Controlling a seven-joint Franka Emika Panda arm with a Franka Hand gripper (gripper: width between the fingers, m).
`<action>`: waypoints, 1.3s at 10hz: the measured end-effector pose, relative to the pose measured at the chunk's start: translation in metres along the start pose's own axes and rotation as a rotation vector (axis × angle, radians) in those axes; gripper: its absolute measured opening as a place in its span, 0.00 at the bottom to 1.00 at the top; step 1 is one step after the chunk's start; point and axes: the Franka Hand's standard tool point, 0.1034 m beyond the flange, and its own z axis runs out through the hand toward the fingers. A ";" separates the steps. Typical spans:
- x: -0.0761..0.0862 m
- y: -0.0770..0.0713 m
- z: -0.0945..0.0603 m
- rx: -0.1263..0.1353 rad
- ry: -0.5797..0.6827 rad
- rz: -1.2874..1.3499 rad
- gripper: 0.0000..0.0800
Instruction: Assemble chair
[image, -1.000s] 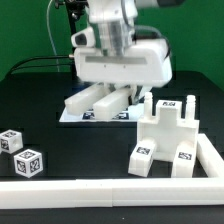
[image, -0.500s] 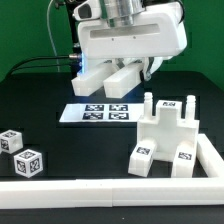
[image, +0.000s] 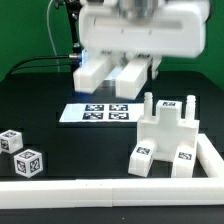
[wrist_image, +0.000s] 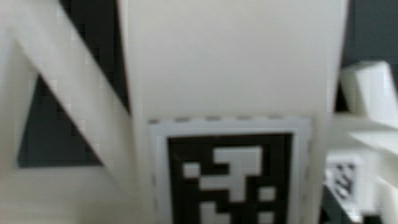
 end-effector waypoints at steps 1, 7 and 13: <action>0.006 -0.014 -0.013 -0.029 -0.034 0.008 0.35; 0.015 -0.055 -0.011 -0.001 0.078 -0.009 0.35; 0.002 -0.068 0.010 0.011 0.128 -0.018 0.35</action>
Offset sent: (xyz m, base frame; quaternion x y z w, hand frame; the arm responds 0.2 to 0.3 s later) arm 0.0000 0.0000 0.0000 0.0000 0.0000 0.0000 1.0000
